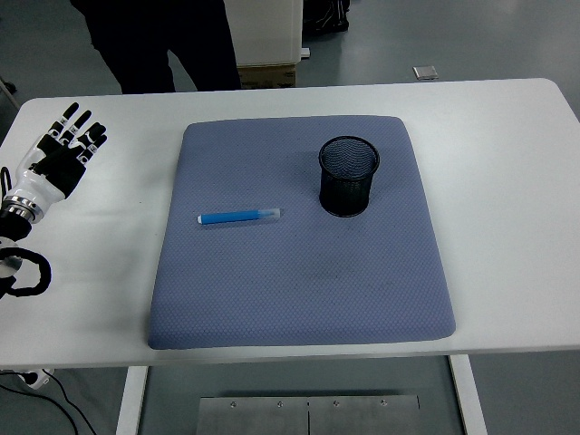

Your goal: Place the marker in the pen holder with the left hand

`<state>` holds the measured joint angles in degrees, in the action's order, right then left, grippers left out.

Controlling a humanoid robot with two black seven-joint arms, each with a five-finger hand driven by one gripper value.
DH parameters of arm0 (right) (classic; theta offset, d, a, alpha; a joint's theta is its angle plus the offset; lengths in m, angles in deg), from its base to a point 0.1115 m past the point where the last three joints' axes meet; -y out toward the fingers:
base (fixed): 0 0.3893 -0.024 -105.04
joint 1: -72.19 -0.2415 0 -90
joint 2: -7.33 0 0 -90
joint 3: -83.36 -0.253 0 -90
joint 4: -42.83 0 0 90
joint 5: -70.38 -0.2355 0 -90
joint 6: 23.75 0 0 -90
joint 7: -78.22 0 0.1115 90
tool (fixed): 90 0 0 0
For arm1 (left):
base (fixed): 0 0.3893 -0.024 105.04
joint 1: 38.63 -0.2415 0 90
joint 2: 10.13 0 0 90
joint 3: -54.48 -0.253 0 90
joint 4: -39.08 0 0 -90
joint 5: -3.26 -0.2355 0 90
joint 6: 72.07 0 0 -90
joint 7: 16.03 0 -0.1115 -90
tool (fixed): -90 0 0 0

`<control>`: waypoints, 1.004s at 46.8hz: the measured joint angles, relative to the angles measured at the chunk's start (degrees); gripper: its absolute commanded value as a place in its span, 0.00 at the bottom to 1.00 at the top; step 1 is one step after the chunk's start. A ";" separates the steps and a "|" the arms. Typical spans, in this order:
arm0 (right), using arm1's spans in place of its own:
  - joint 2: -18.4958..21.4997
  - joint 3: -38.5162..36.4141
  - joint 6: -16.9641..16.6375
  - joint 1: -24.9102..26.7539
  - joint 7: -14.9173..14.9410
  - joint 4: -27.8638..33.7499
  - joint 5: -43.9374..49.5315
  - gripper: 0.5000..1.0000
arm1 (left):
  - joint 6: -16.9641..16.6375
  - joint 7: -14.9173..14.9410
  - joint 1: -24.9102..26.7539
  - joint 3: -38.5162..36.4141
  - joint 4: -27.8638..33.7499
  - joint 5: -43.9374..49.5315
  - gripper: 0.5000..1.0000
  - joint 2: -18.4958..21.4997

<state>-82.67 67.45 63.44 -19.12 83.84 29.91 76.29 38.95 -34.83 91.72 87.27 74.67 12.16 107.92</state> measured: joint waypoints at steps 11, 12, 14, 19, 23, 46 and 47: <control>0.00 0.00 0.00 0.00 0.00 0.00 0.00 1.00 | -1.67 0.34 0.10 -0.05 0.00 0.12 1.00 0.07; 0.00 0.00 0.00 0.00 0.00 0.00 0.00 1.00 | -1.67 0.34 0.10 -0.05 0.00 0.11 1.00 0.07; 0.00 0.00 0.00 0.00 0.00 0.00 0.00 1.00 | -1.57 0.34 0.10 -0.06 0.00 0.03 1.00 0.04; 0.00 0.00 -0.01 0.00 0.00 0.00 0.00 1.00 | -1.21 0.34 0.13 -0.08 0.00 -0.02 1.00 0.01; 0.00 0.00 -0.02 0.00 0.00 0.00 0.01 1.00 | -0.81 0.34 0.31 -0.04 0.00 0.18 1.00 -0.61; 0.00 0.00 -0.01 0.00 0.00 0.00 0.02 1.00 | 0.92 0.00 0.57 -0.08 0.01 -0.09 1.00 -3.93; 0.00 0.00 -0.01 -0.01 0.00 -0.01 0.01 1.00 | 0.92 -0.02 0.64 -0.09 0.01 -0.13 1.00 -3.79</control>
<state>-82.67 67.45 63.43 -19.13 83.85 29.91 76.31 39.87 -34.85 92.36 87.18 74.68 12.03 104.13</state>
